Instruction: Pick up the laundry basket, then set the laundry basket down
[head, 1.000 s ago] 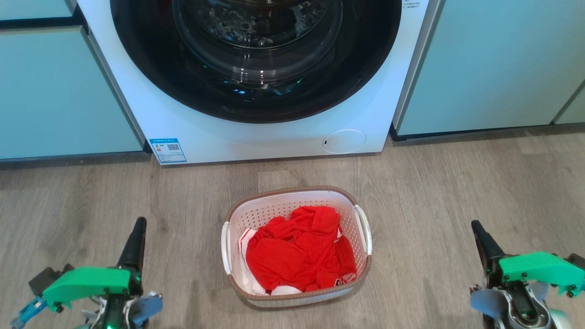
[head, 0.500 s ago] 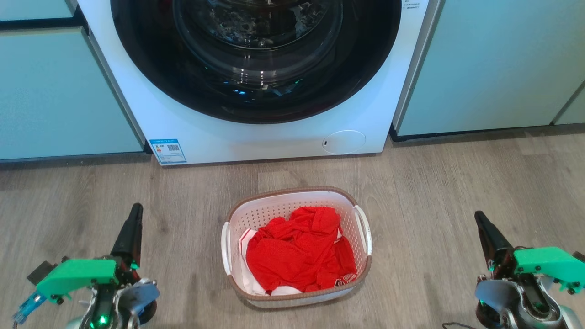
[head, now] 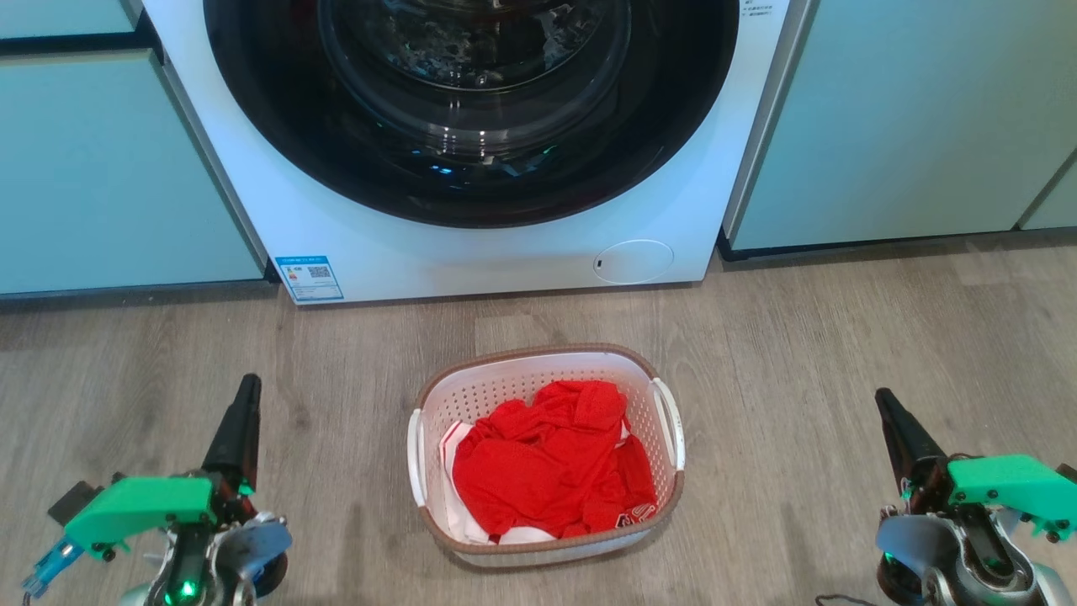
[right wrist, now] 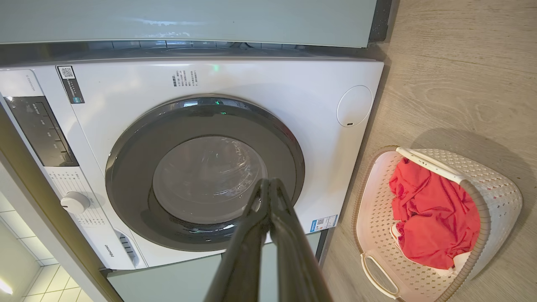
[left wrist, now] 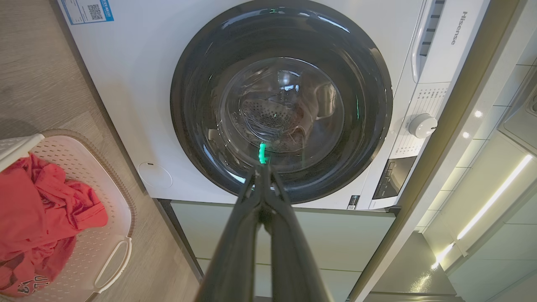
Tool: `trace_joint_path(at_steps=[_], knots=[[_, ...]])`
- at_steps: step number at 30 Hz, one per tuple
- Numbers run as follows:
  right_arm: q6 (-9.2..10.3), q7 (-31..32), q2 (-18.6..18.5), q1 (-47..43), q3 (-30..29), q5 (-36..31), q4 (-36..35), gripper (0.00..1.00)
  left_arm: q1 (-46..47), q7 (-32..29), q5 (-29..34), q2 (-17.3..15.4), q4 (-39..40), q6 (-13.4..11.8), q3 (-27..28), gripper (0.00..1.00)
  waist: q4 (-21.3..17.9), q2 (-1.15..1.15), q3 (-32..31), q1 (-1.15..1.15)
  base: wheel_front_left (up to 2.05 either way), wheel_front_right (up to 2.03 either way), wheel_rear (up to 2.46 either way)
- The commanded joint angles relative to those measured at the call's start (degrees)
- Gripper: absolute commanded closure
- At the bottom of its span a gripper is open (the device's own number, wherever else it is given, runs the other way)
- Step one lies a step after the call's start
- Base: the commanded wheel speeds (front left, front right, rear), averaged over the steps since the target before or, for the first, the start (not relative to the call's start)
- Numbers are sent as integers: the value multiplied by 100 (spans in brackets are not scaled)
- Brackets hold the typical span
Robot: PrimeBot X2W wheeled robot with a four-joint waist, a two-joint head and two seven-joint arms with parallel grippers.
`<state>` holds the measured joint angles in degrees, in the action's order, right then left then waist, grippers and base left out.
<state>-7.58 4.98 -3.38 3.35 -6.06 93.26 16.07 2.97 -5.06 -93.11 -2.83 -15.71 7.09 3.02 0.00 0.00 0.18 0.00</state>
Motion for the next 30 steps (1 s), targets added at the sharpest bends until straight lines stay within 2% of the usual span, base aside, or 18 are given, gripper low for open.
trace_joint_path(at_steps=[1,30], knots=[[9,44,-46,271,86,1,-212,100,312,-52,0,-88,170,40,237,100,0,0,0,0,0,0,0],[9,79,-16,275,42,-36,-209,100,315,-82,32,-61,169,40,275,100,0,0,0,0,0,0,0]])
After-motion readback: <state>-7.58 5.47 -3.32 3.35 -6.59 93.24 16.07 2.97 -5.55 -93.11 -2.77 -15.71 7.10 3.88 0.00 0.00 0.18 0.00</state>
